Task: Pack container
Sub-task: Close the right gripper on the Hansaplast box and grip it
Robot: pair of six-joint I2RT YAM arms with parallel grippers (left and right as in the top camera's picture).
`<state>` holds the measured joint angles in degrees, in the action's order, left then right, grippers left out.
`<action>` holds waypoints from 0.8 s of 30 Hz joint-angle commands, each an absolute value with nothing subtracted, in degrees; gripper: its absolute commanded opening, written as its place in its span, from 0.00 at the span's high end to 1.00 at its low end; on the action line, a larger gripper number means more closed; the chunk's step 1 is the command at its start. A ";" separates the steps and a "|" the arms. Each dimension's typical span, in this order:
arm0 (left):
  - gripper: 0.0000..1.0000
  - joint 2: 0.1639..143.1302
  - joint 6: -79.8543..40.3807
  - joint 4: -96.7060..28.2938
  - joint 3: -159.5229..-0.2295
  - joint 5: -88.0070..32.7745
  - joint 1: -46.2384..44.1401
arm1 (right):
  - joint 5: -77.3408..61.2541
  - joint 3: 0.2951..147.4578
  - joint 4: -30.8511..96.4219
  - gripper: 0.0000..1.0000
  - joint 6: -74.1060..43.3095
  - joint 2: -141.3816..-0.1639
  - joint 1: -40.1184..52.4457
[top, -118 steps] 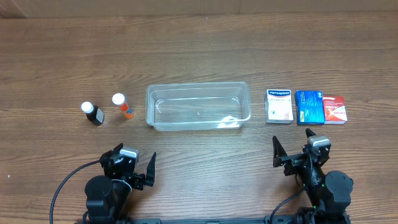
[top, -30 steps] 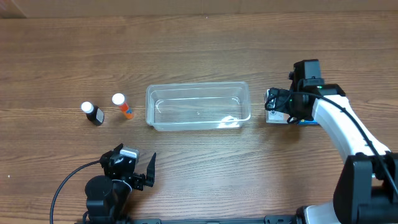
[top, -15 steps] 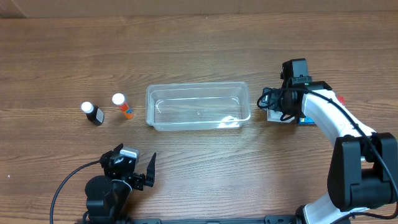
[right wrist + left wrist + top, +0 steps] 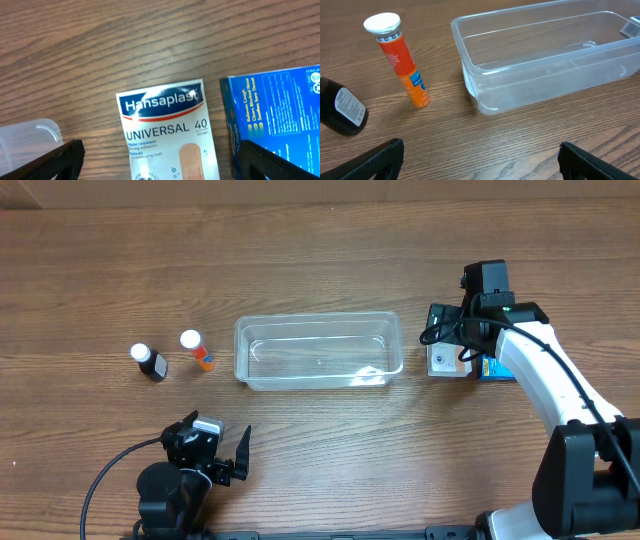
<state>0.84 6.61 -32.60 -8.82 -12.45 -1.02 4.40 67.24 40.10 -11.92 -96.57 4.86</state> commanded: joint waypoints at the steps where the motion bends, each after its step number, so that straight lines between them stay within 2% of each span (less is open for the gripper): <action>1: 0.00 0.27 7.73 -32.91 -8.80 -13.13 -0.56 | 3.81 68.49 39.90 0.00 -11.84 -96.86 4.82; 13: 0.00 0.27 7.73 -32.91 -8.80 -13.13 -0.56 | 3.11 68.49 39.11 0.01 -12.21 -105.51 4.82; 21: 0.00 0.27 7.73 -32.91 -8.80 -13.13 -0.56 | 3.11 68.27 38.57 0.11 -12.23 -105.58 4.82; 24: 0.00 0.27 7.73 -32.91 -8.80 -13.13 -0.56 | 3.14 67.24 37.54 0.11 -12.69 -105.65 4.82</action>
